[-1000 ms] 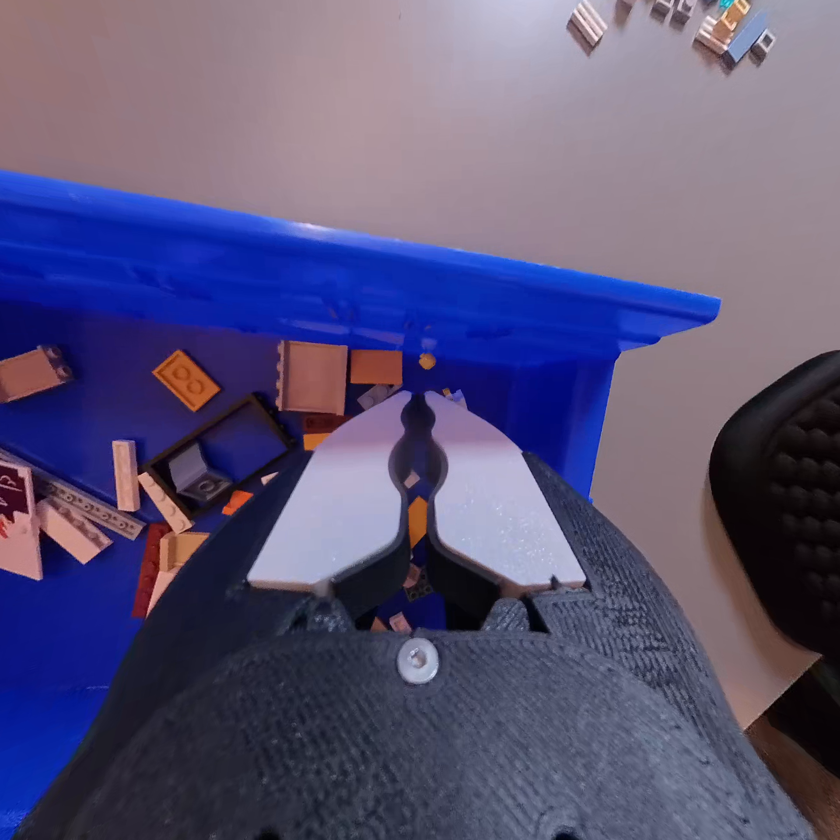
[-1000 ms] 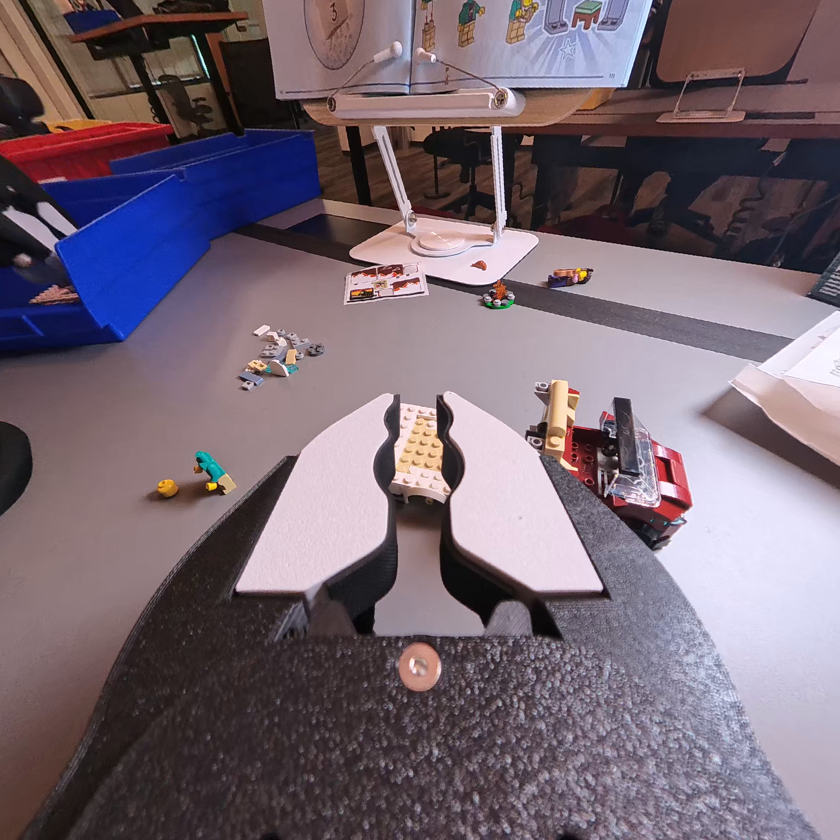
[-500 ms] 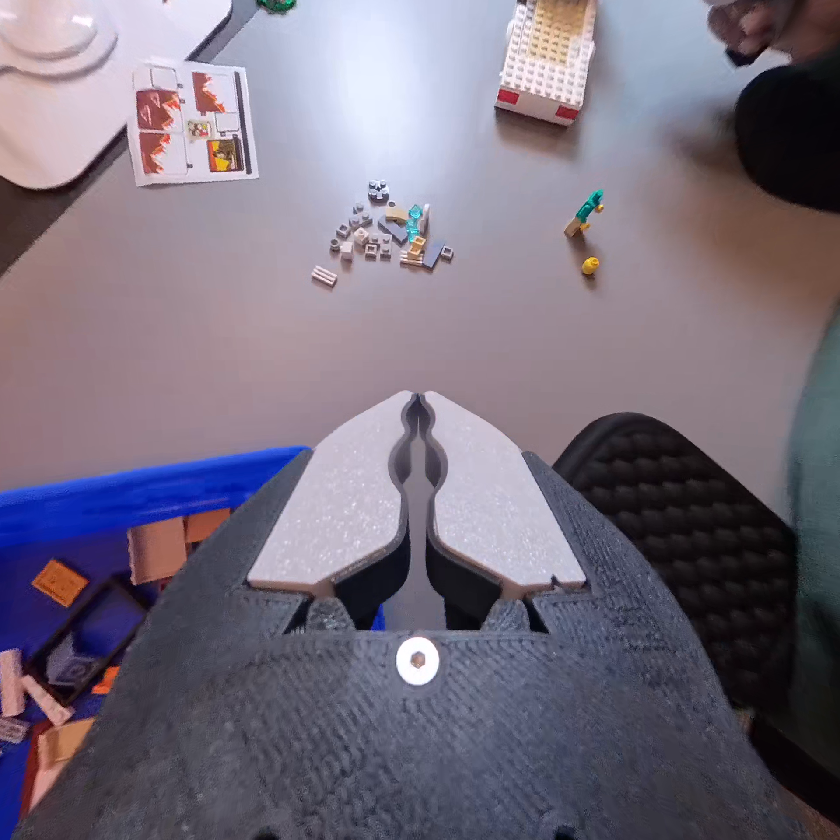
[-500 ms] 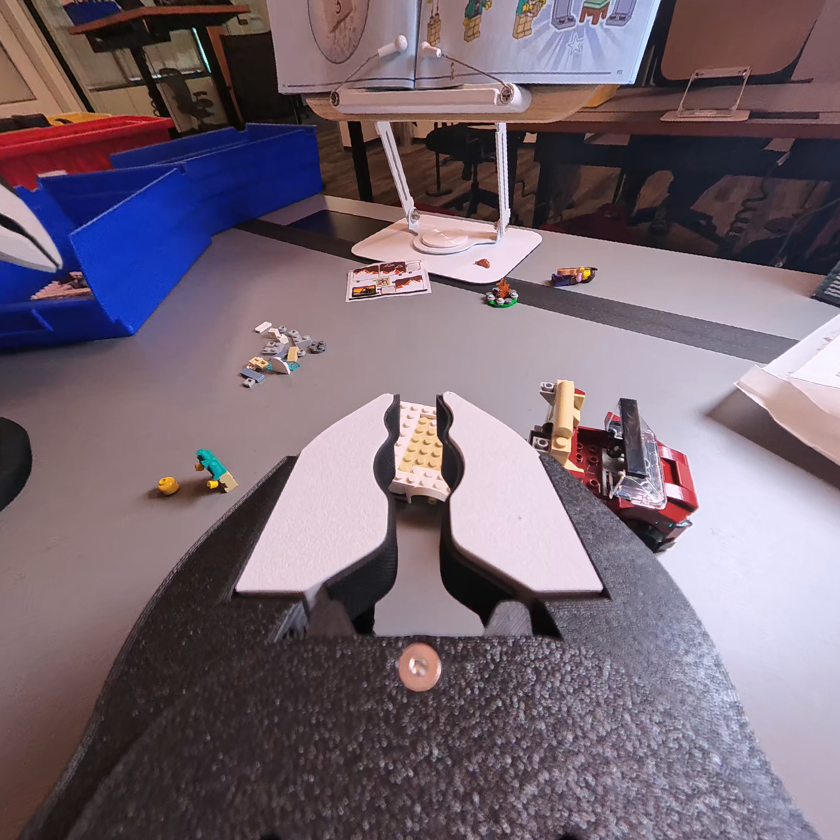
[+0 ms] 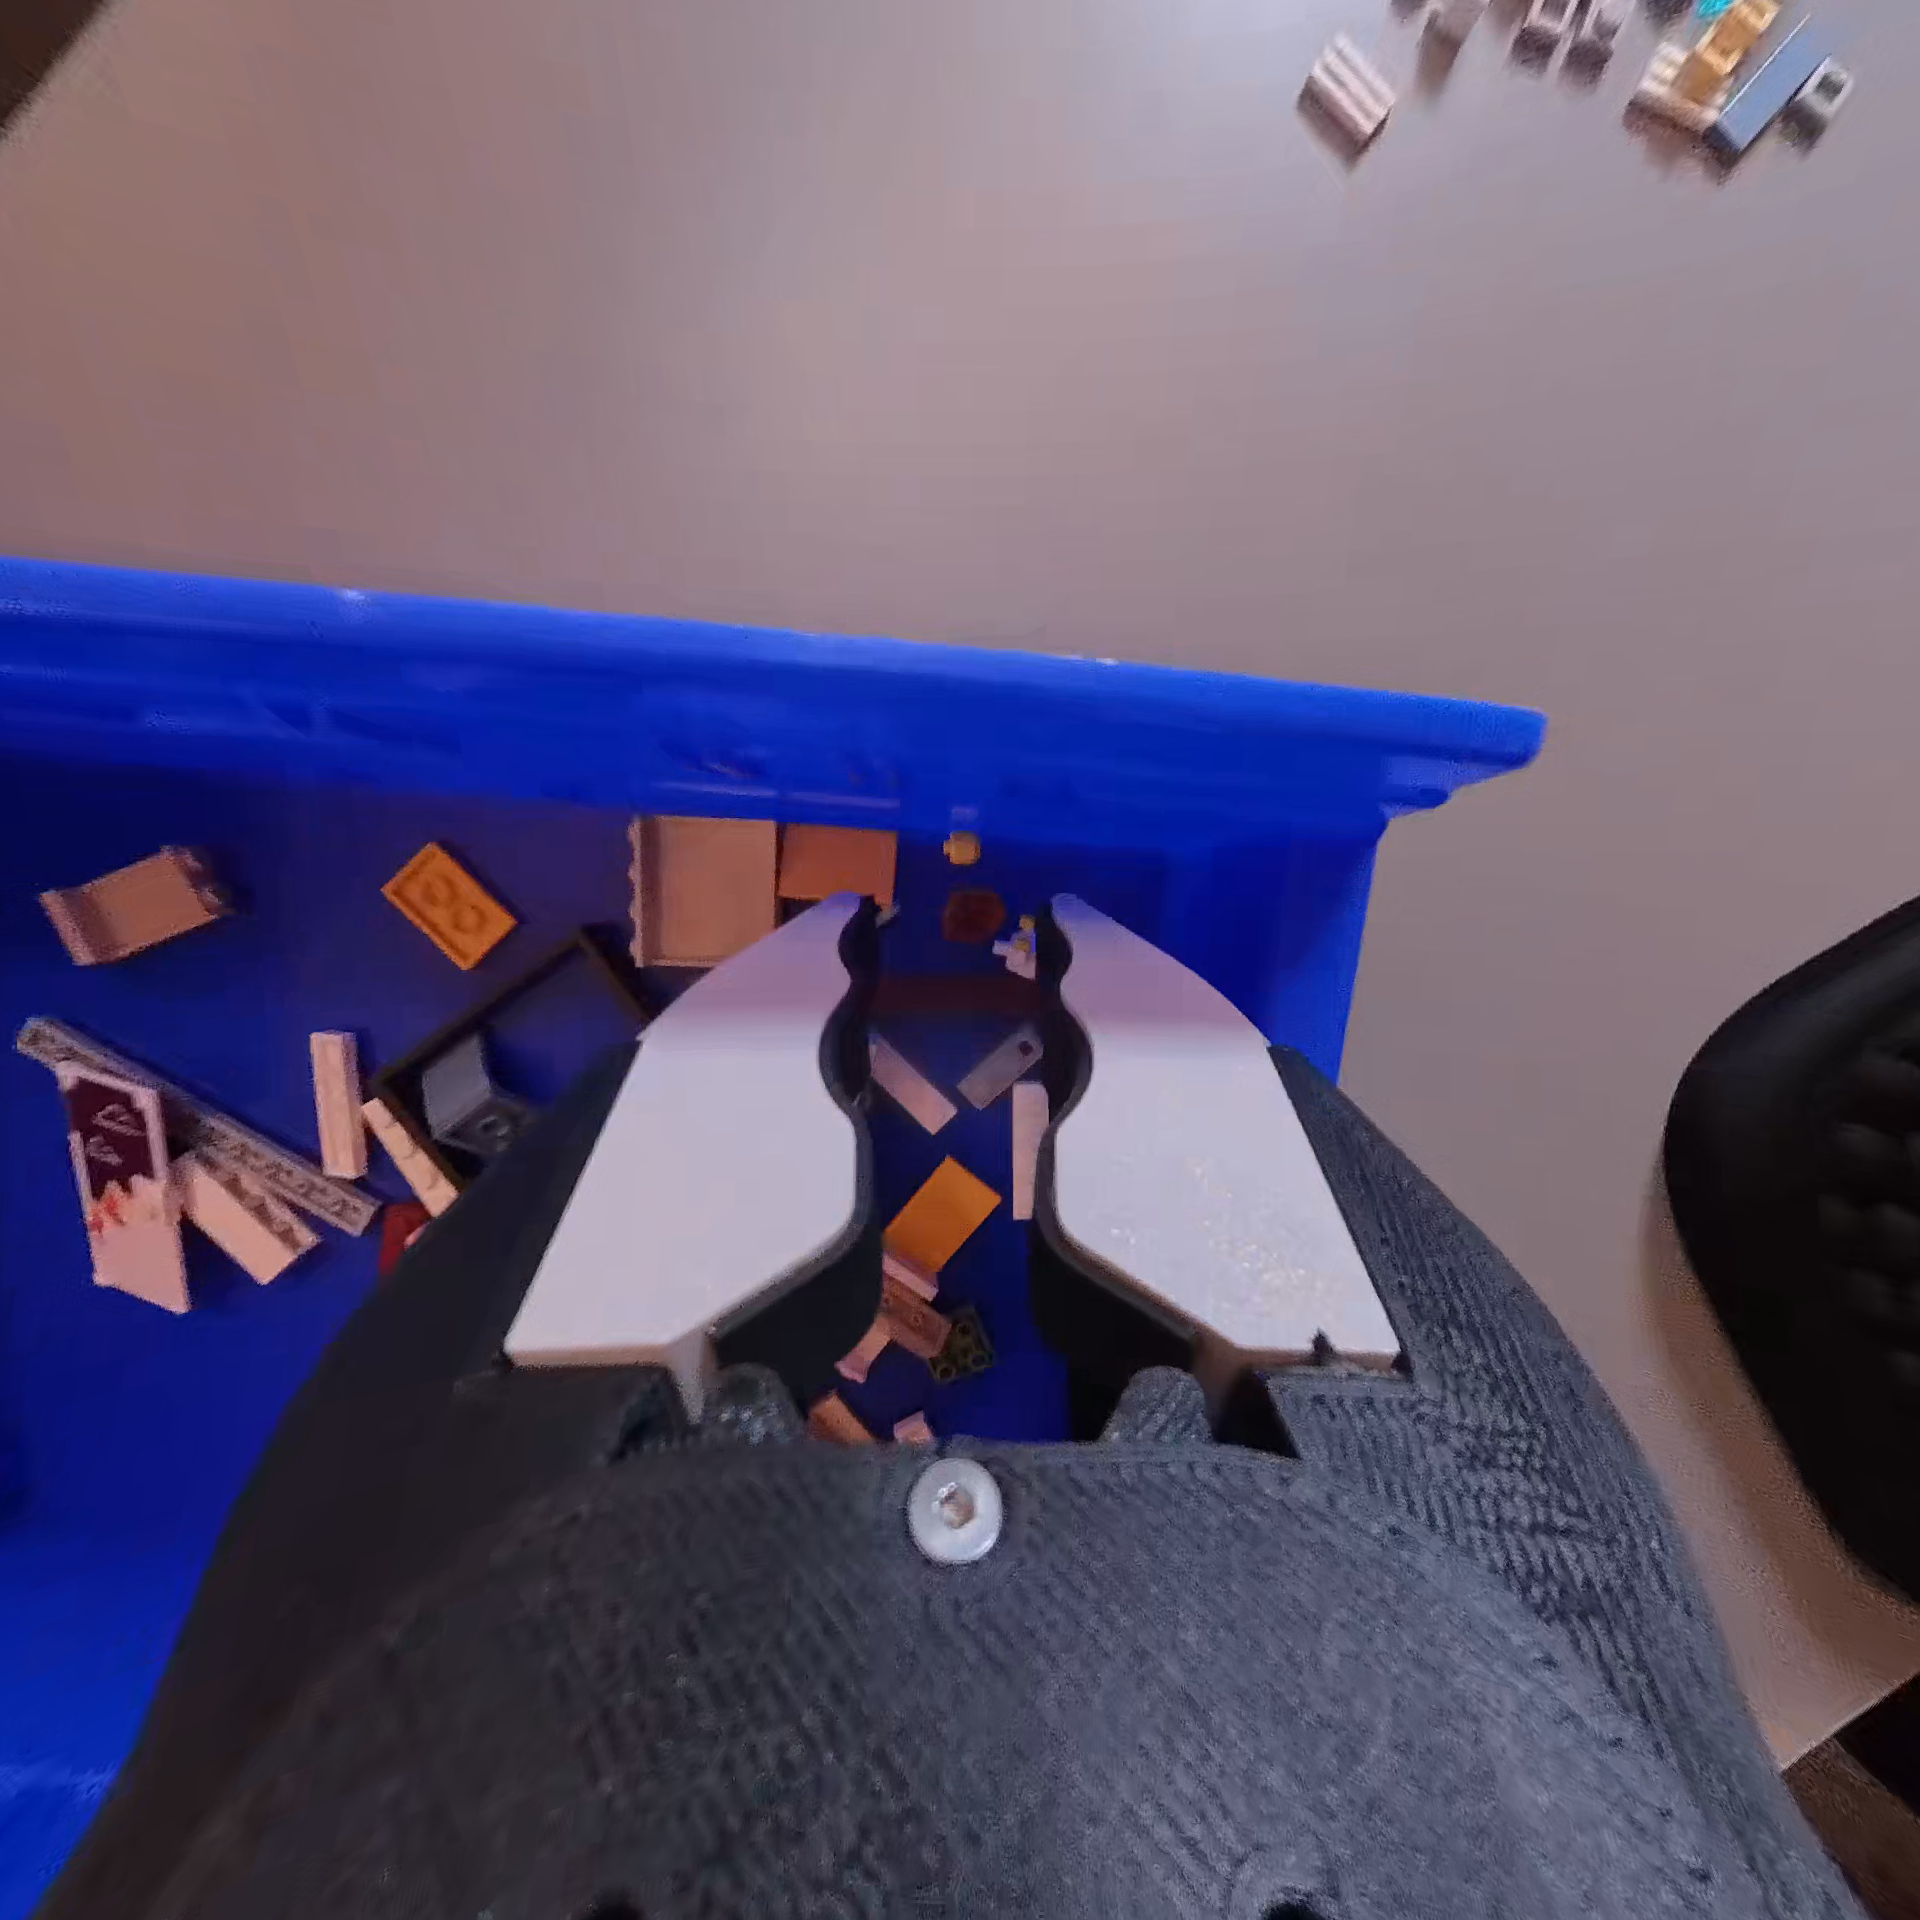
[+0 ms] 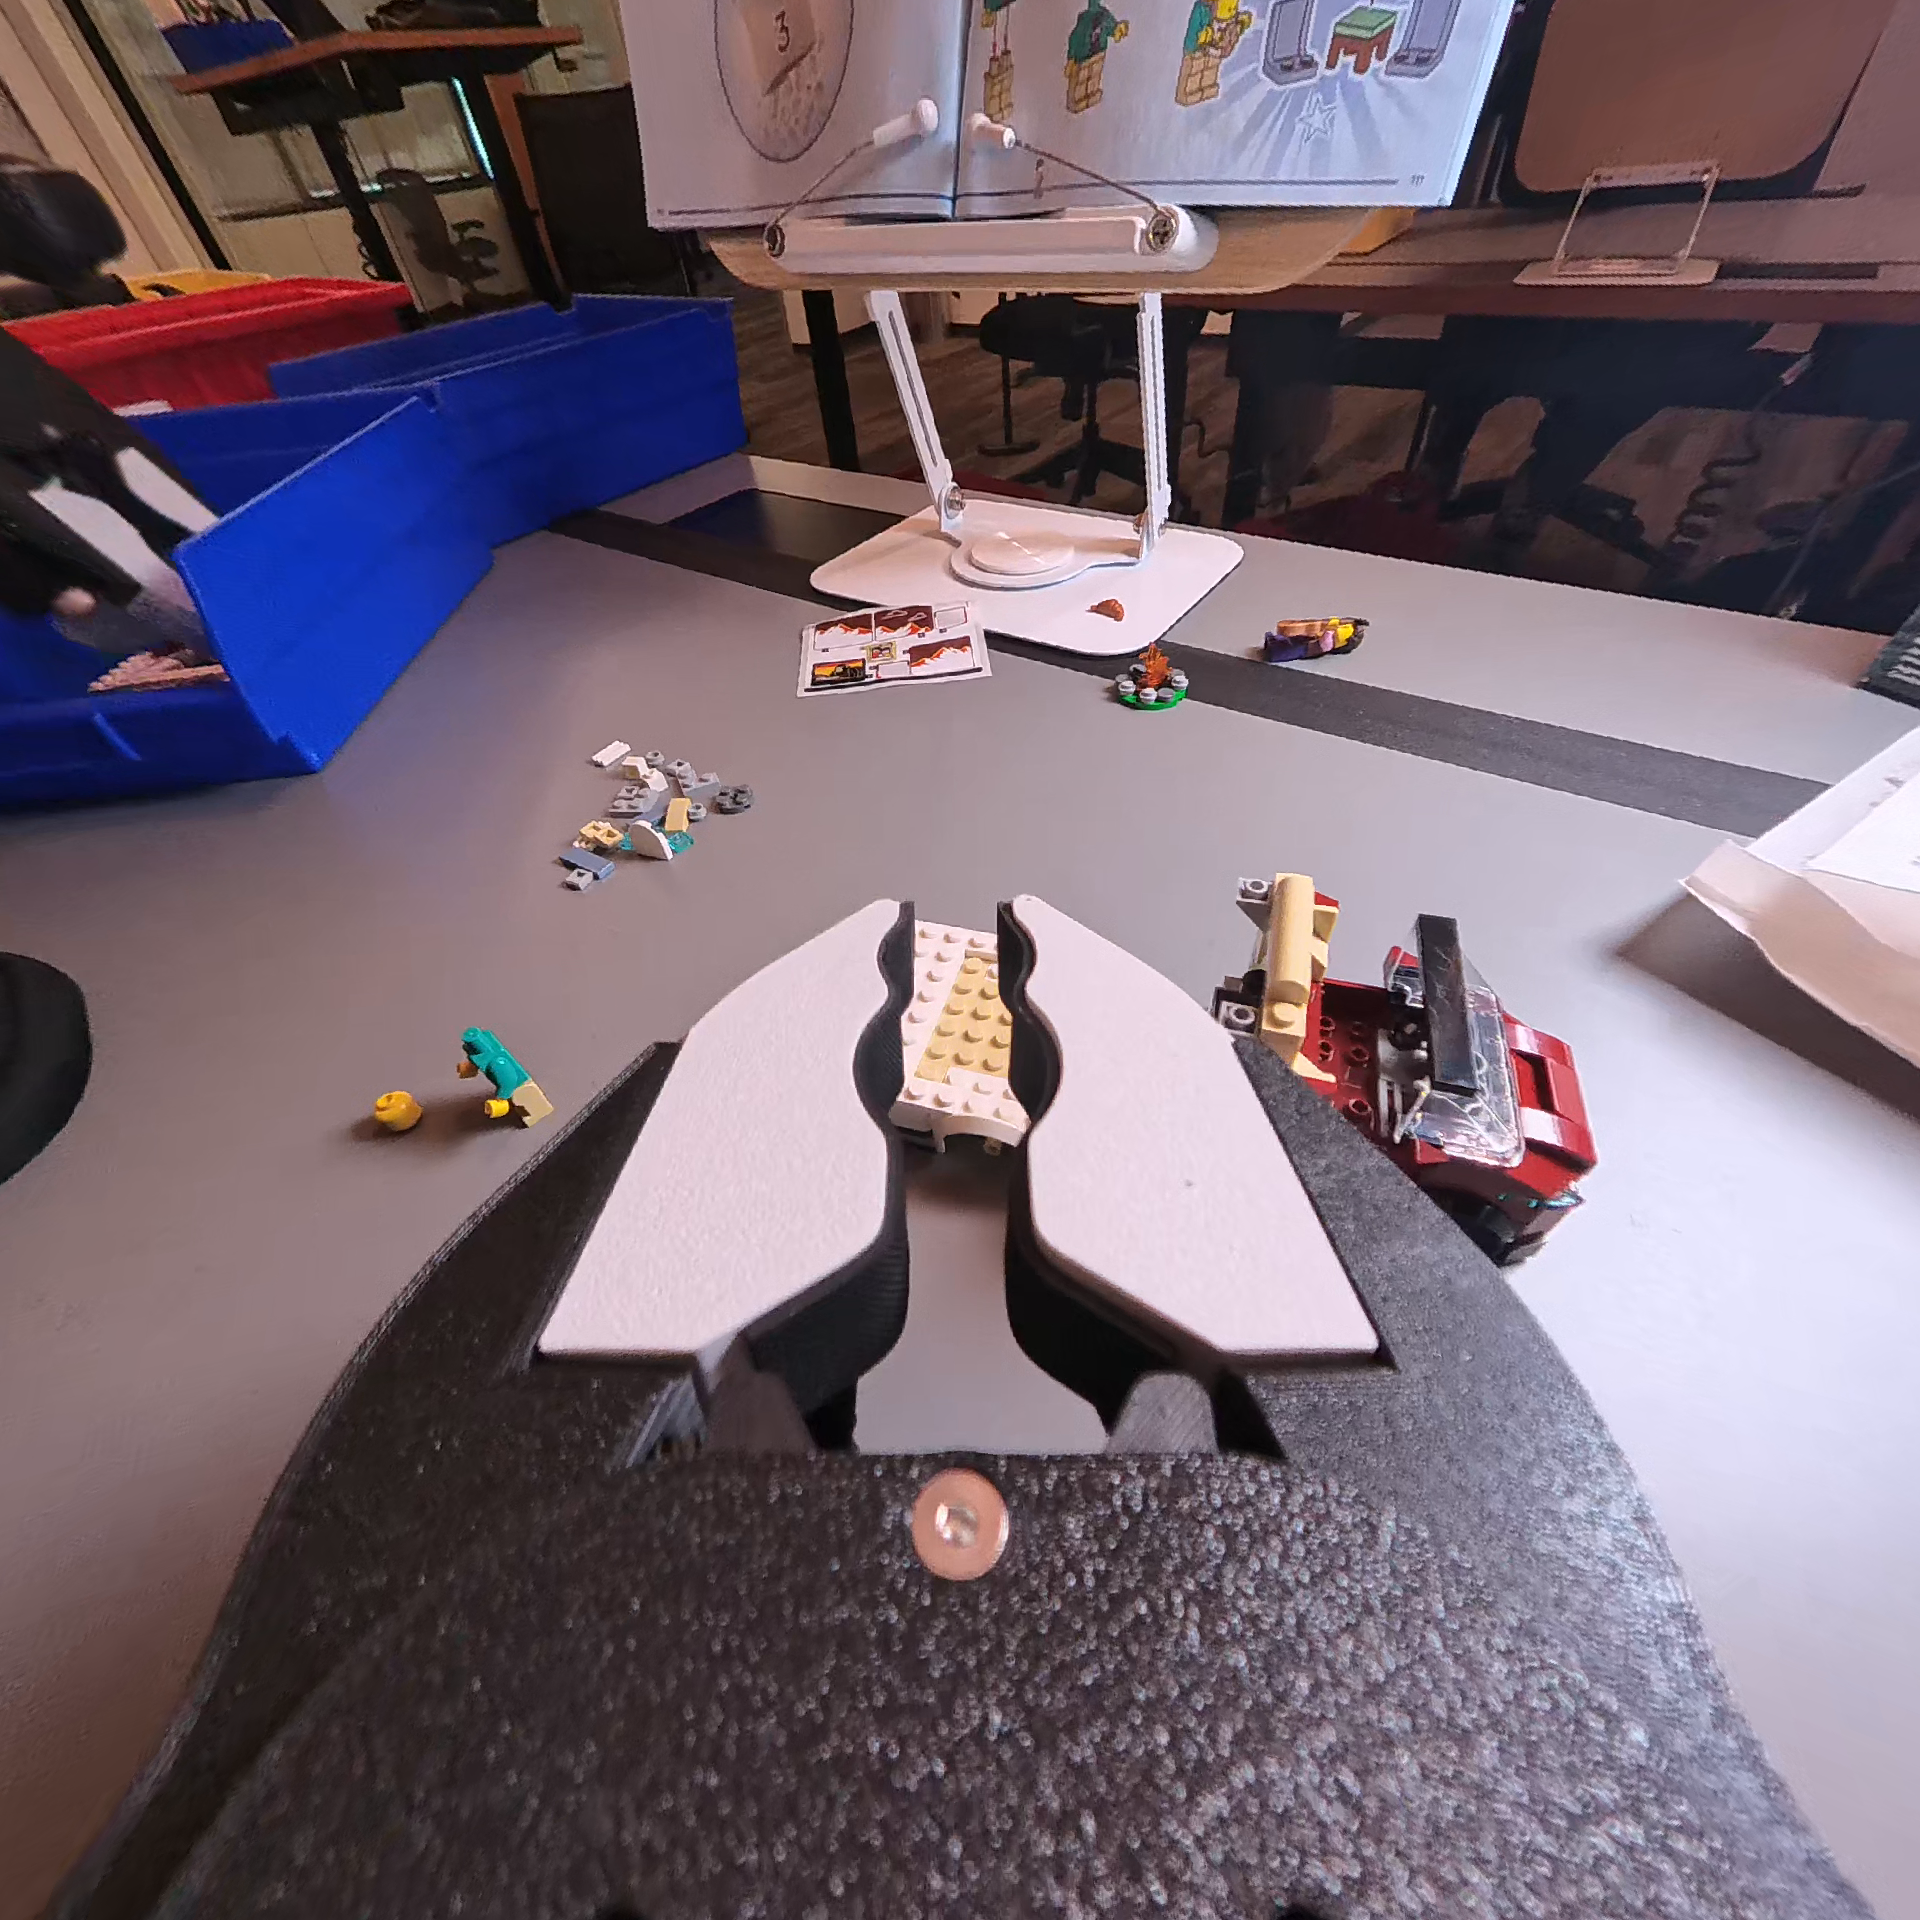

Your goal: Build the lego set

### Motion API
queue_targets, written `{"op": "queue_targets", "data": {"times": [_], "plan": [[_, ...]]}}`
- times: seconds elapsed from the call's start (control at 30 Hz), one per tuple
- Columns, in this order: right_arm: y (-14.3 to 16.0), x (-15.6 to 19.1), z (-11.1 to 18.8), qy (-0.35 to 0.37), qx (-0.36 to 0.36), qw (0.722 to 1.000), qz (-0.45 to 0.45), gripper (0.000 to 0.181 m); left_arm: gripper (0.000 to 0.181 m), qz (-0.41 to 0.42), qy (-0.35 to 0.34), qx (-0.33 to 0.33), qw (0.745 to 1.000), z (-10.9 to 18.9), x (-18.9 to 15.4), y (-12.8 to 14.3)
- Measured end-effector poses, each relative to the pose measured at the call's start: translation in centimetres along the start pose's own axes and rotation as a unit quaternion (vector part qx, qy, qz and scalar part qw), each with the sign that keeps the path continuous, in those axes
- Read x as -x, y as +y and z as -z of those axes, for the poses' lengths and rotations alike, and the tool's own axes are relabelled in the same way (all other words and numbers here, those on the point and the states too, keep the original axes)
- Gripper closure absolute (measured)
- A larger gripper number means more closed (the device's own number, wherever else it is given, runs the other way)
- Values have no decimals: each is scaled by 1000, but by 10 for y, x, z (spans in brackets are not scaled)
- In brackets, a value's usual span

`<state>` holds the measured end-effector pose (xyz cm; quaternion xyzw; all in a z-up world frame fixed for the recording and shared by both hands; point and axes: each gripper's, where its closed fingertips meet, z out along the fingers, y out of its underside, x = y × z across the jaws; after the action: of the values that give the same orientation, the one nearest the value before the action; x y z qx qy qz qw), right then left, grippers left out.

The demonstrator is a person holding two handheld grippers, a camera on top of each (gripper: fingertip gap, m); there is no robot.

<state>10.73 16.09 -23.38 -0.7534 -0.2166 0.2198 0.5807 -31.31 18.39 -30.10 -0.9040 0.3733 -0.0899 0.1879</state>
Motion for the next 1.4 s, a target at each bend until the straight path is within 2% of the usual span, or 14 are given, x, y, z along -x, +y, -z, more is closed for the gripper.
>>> {"op": "queue_targets", "data": {"times": [0.2,0.33,0.43,0.47,0.6,0.77,0.93,1.07,1.2,1.3,1.4], "plan": [[1,-1,0,1,2,1000,-2,166,155,11,19,38,999,-20,1,10],[0,-1,1,0,-1,1000,-3,166,166,3,14,46,999,-21,2,11],[-1,-1,1,-2,-2,1000,-2,166,168,-6,4,65,998,-25,1,18],[-1,-1,1,-2,-2,1000,-2,166,175,-11,-1,60,998,-24,1,17],[-3,-1,3,-1,-6,1000,-1,166,179,-25,-14,64,998,-22,3,17],[-6,-1,5,-2,-11,1000,0,166,179,-27,-41,35,998,-2,11,6],[-7,0,6,-4,-13,1000,2,166,180,-37,-85,-43,995,37,16,-23],[-8,1,6,-6,-14,1000,2,166,180,-84,-76,-130,985,66,-26,-60],[-8,3,6,-8,-13,1000,4,166,180,-154,-50,-177,971,71,-88,-85],[-8,5,7,-11,-12,1000,7,166,180,-173,35,-207,962,52,-140,-97],[-9,5,7,-12,-13,1000,11,166,180,-183,105,-203,956,7,-182,-101]]}}
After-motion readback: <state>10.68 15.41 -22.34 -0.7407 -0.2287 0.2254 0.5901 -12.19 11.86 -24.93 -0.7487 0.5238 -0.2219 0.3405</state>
